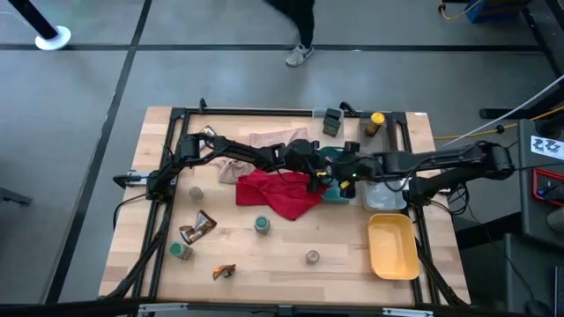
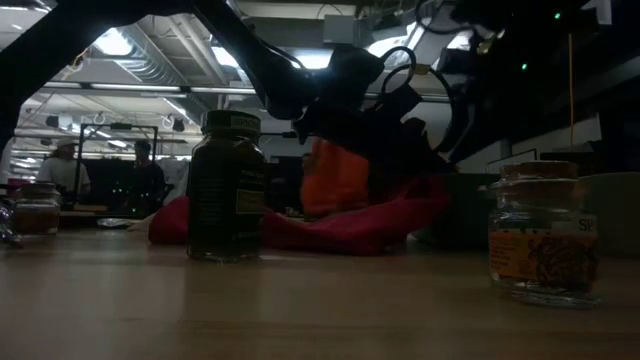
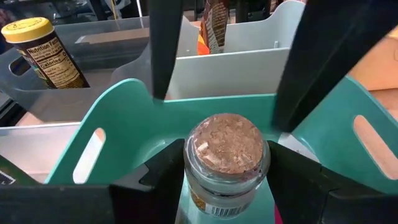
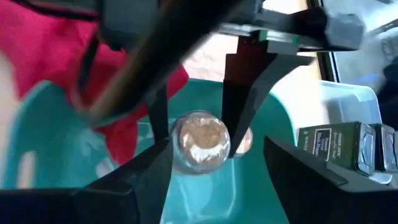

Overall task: Sort spices by type
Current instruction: Put the top right transparent seasoning bottle into the blue bin

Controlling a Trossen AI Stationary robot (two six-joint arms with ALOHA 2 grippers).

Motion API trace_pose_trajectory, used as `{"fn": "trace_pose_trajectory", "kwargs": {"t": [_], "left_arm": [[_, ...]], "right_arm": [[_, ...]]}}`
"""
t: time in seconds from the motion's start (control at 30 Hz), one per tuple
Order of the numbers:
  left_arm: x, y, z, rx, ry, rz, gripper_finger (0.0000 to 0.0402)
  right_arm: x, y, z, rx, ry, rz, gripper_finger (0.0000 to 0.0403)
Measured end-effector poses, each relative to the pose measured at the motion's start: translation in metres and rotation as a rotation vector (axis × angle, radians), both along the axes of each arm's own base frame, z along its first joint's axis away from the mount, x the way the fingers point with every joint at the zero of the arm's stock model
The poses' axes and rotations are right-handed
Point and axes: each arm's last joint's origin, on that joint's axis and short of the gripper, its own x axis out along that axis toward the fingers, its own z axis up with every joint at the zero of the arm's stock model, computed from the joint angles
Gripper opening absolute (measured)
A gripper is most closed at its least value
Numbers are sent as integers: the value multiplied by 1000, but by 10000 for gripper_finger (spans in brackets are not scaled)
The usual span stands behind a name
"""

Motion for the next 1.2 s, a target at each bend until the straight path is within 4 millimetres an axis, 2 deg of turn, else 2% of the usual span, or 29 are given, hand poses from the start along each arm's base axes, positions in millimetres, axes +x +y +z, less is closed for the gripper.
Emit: {"fn": "trace_pose_trajectory", "kwargs": {"t": [0.2, 0.43, 0.6, 0.97, 1.2], "left_arm": [[-1, 0, -1, -1, 13, 4, 196], [-1, 1, -1, 0, 10, 8, 196], [-1, 1, -1, 0, 7, 8, 196], [-1, 0, 0, -3, 8, -2, 196], [-1, -1, -1, -3, 13, -15, 196]], "right_arm": [[7, 0, -12, -33, 64, 21, 167], [8, 0, -11, -56, 75, 60, 62], [11, 0, -10, -52, 38, 70, 10], [12, 1, -10, -26, 28, 83, 16], [17, 1, -18, -8, 51, 62, 16]]}}
